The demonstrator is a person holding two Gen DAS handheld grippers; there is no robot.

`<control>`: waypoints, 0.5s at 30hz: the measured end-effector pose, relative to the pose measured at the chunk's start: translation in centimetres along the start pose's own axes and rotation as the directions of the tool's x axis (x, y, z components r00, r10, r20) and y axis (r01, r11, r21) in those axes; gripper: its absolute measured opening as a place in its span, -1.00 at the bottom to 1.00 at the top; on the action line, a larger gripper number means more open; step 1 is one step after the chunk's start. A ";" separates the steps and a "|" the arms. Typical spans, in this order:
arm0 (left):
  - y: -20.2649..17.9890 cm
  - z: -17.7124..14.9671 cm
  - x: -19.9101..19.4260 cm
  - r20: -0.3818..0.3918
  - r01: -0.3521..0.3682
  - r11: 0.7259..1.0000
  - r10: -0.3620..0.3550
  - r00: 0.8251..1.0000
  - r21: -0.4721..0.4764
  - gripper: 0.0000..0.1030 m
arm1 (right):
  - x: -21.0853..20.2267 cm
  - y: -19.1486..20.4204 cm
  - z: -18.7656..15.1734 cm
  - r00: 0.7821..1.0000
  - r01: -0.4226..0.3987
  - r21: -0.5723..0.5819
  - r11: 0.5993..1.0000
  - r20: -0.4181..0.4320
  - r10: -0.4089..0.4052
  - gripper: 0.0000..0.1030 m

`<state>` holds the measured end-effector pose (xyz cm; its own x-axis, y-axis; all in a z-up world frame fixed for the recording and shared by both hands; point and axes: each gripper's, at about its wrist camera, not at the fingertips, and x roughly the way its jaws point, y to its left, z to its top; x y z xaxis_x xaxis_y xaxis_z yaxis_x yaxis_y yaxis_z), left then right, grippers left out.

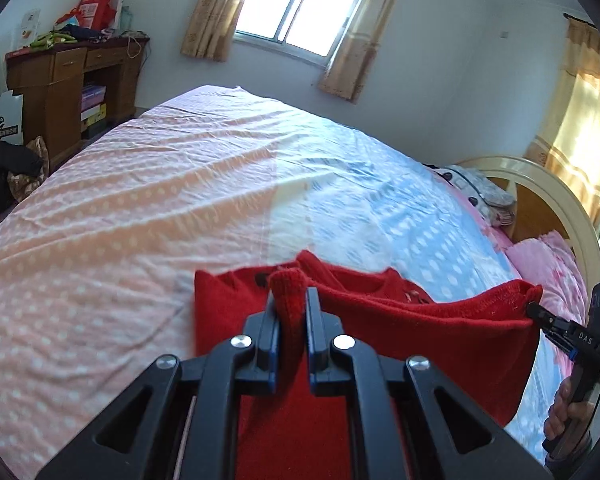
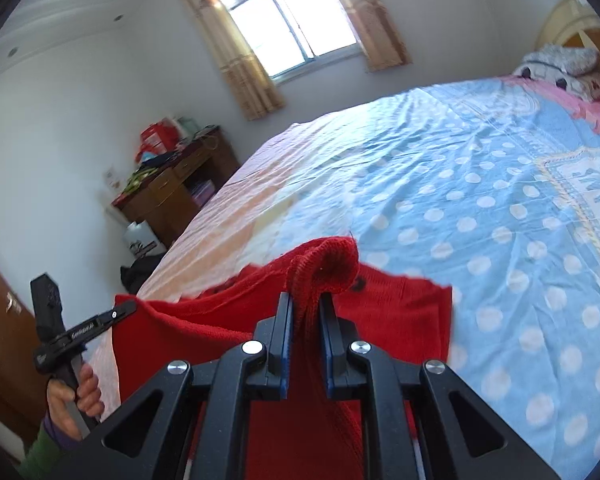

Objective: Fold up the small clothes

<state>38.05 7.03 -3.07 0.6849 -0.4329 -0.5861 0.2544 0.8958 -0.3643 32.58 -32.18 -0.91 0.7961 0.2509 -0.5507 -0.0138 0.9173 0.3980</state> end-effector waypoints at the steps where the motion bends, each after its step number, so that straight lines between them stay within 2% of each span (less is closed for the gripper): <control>1: 0.0 0.3 0.8 0.001 -0.005 1.000 0.005 1.000 -0.001 -0.80 | 1.0 -0.4 0.4 1.000 0.011 0.006 1.000 0.001 -0.011 -0.77; 4: 0.3 1.0 3.5 -0.008 -0.028 0.999 0.027 1.000 -0.019 -0.79 | 4.2 -1.9 1.2 0.999 0.035 0.037 0.999 0.005 -0.035 -0.77; 7: 1.3 1.3 7.4 -0.037 -0.099 0.994 0.097 0.995 -0.036 -0.79 | 7.9 -3.7 1.2 0.996 0.087 0.056 0.995 0.006 -0.088 -0.77; 9: 1.7 0.8 10.3 -0.084 -0.169 0.985 0.167 0.982 -0.022 -0.78 | 10.6 -4.8 0.5 0.993 0.120 0.052 0.991 -0.019 -0.119 -0.77; 11: 2.4 -0.5 12.8 -0.155 -0.232 0.973 0.228 0.961 -0.006 -0.73 | 13.0 -5.4 -0.7 0.981 0.184 0.020 0.983 -0.062 -0.182 -0.75; 12: 2.4 -0.6 12.5 -0.140 -0.237 0.971 0.233 0.962 -0.012 -0.63 | 13.8 -5.9 -1.0 0.980 0.173 0.048 0.984 -0.108 -0.167 -0.74; 13: 2.2 -0.4 12.1 -0.124 -0.238 0.971 0.235 0.964 -0.006 -0.55 | 13.9 -6.3 -1.0 0.980 0.167 0.071 0.983 -0.120 -0.157 -0.73; 14: 2.0 -0.5 11.9 -0.119 -0.246 0.969 0.245 0.962 0.010 -0.44 | 13.7 -6.6 -0.8 0.983 0.161 0.087 0.983 -0.107 -0.152 -0.60; 15: 1.9 -0.7 12.0 -0.132 -0.257 0.966 0.257 0.957 0.022 -0.22 | 13.3 -6.8 -0.7 0.985 0.156 0.101 0.983 -0.090 -0.147 -0.47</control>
<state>46.24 3.44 -11.30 0.6312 -0.1970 -0.7502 0.0851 0.9790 -0.1854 42.81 -34.89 -11.50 0.7316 0.1403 -0.6671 0.1716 0.9092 0.3794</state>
